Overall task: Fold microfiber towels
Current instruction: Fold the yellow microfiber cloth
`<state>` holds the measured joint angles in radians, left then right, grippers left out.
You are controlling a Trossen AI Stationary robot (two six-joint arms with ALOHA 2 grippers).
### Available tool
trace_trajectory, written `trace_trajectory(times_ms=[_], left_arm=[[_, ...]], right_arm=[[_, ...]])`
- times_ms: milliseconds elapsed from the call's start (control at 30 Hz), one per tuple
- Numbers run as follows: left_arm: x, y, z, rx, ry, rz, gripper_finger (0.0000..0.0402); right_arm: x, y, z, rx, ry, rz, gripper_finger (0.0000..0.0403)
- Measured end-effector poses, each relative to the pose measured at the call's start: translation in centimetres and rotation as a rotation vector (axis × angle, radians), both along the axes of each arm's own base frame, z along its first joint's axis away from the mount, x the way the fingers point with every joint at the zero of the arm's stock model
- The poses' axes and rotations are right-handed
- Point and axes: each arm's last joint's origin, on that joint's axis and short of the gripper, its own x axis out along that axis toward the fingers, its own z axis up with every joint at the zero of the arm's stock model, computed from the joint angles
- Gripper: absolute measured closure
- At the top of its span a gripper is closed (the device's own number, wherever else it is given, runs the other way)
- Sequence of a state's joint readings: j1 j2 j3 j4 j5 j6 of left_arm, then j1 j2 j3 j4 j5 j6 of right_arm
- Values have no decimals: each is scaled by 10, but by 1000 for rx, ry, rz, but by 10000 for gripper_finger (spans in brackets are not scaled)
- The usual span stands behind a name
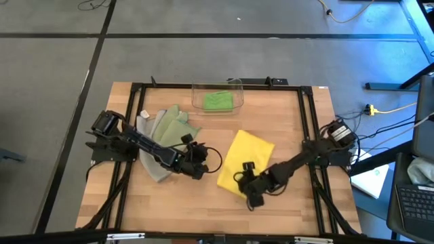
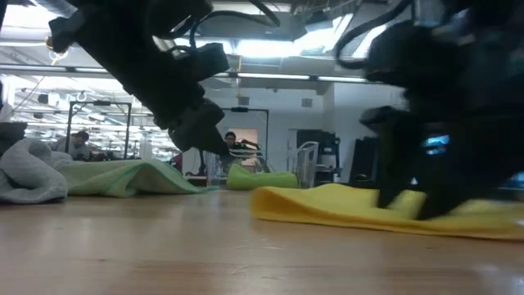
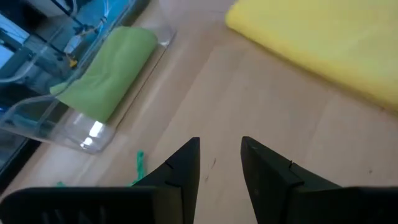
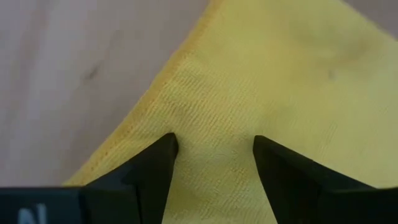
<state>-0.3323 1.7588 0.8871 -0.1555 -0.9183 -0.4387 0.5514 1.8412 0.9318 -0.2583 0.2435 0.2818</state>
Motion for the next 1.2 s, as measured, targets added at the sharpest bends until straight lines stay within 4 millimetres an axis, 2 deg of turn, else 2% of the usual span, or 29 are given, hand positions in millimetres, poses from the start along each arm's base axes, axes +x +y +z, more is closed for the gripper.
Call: trace_trajectory(times_ms=[200,300,433,500,633,767,867,967,1100,1200], left_arm=[[5,1,3,26,-22,-22,292],[9,2,6,33,-37,-44,292],[16,-2,11,6,-64,-143,292],[23,-7,16,-33,-92,-270,292],[37,-17,25,-29,-183,-549,292],[51,-13,29,55,-307,-624,292],[66,4,18,-8,-333,-664,292],[84,21,0,-77,-298,-664,292],[105,35,-20,-150,-261,-681,292],[116,36,-31,-183,-206,-689,292]], right_arm=[[-32,19,8,5,119,13,177],[-43,28,11,-3,120,11,177],[-54,37,17,-67,45,24,177],[-59,39,23,-96,0,24,177],[-65,42,49,-103,-151,8,177],[-70,40,75,-102,-292,-40,177],[-69,39,85,-127,-401,-94,177],[-60,40,86,-144,-481,-117,177],[-49,42,70,-166,-446,-99,177],[-46,41,54,-212,-395,-100,177]])
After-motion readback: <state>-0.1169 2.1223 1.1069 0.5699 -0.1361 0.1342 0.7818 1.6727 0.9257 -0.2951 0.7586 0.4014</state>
